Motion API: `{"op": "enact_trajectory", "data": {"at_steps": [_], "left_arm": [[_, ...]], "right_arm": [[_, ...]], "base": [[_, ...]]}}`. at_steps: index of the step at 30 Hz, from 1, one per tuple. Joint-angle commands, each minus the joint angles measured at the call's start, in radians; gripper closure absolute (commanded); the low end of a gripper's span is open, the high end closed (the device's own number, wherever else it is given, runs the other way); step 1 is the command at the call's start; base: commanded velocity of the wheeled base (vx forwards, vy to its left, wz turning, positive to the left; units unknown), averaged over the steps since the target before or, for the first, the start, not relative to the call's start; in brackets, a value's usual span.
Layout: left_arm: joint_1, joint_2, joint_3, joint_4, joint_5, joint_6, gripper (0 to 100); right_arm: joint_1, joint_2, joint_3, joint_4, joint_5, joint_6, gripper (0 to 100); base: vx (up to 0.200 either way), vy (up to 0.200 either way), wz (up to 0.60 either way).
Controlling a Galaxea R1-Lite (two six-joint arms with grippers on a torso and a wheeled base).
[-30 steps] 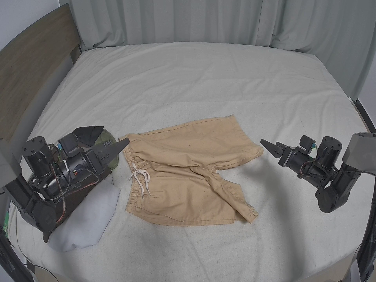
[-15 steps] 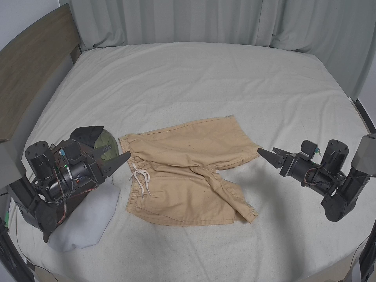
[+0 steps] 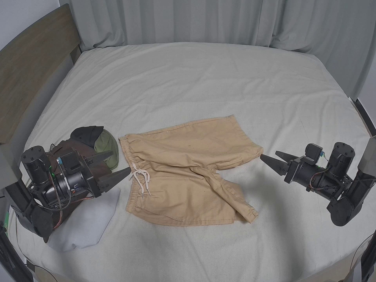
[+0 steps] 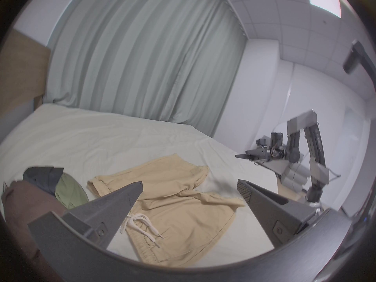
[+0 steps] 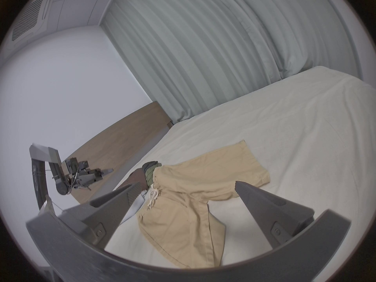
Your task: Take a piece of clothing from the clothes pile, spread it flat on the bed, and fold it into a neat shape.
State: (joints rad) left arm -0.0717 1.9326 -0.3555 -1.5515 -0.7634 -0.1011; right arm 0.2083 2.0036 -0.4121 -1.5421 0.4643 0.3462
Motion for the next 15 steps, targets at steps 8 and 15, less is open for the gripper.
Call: {"op": "enact_trajectory", "data": {"at_steps": [8, 15], "left_arm": [[0.038, 0.011, 0.047, 0.002, -0.071, 0.116, 0], [0.047, 0.02, 0.049, 0.001, -0.07, 0.119, 0]], "right_arm": [[0.025, 0.041, 0.147, 0.0, 0.016, -0.032, 0], [0.037, 0.078, 0.239, 0.0, 0.019, -0.042, 0]], "base": [[0.0, 0.0, 0.0], [0.0, 0.0, 0.0]]}}
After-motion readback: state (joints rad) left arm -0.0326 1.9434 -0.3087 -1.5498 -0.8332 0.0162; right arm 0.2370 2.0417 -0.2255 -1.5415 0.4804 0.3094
